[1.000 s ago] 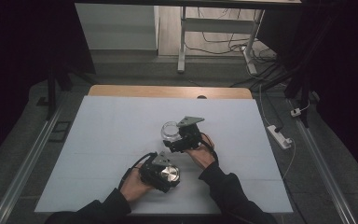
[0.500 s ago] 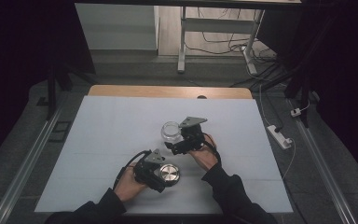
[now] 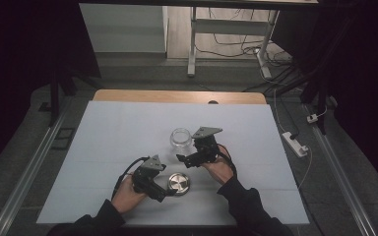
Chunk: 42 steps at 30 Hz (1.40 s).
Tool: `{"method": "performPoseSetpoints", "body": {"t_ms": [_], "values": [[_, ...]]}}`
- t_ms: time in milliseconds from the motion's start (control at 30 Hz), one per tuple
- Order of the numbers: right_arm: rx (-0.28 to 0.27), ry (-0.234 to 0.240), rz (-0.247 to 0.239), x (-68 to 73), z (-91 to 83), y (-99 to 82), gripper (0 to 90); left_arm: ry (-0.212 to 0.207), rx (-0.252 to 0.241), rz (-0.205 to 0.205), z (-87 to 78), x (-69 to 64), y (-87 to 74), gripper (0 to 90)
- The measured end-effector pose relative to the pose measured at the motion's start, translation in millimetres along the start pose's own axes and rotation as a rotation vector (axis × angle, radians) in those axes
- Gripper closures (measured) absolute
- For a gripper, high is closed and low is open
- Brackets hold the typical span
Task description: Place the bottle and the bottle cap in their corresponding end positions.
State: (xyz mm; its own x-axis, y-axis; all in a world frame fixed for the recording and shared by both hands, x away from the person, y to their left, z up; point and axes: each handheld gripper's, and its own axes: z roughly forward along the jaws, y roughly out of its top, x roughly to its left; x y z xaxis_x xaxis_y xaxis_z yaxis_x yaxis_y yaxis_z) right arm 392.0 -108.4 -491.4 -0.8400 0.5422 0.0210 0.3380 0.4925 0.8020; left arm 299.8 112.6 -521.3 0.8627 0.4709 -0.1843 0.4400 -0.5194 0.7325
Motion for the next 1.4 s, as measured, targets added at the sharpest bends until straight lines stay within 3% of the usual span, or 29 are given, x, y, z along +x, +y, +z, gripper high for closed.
{"method": "performPoseSetpoints", "body": {"t_ms": [333,700,1400], "values": [[-0.011,-0.007,0.000,5.3,-9.6,-1.3,0.0,-0.004,-0.027,-0.028,-15.1,2.8,-4.6,0.0],[-0.034,-0.010,-0.001,12.1,-20.6,-4.7,0.0,0.001,-0.024,-0.024,-26.7,-1.0,-10.2,0.0],[-0.051,0.027,0.028,22.7,-49.3,-16.0,0.0,0.033,-0.050,-0.052,-56.3,-5.5,-29.0,0.0]]}}
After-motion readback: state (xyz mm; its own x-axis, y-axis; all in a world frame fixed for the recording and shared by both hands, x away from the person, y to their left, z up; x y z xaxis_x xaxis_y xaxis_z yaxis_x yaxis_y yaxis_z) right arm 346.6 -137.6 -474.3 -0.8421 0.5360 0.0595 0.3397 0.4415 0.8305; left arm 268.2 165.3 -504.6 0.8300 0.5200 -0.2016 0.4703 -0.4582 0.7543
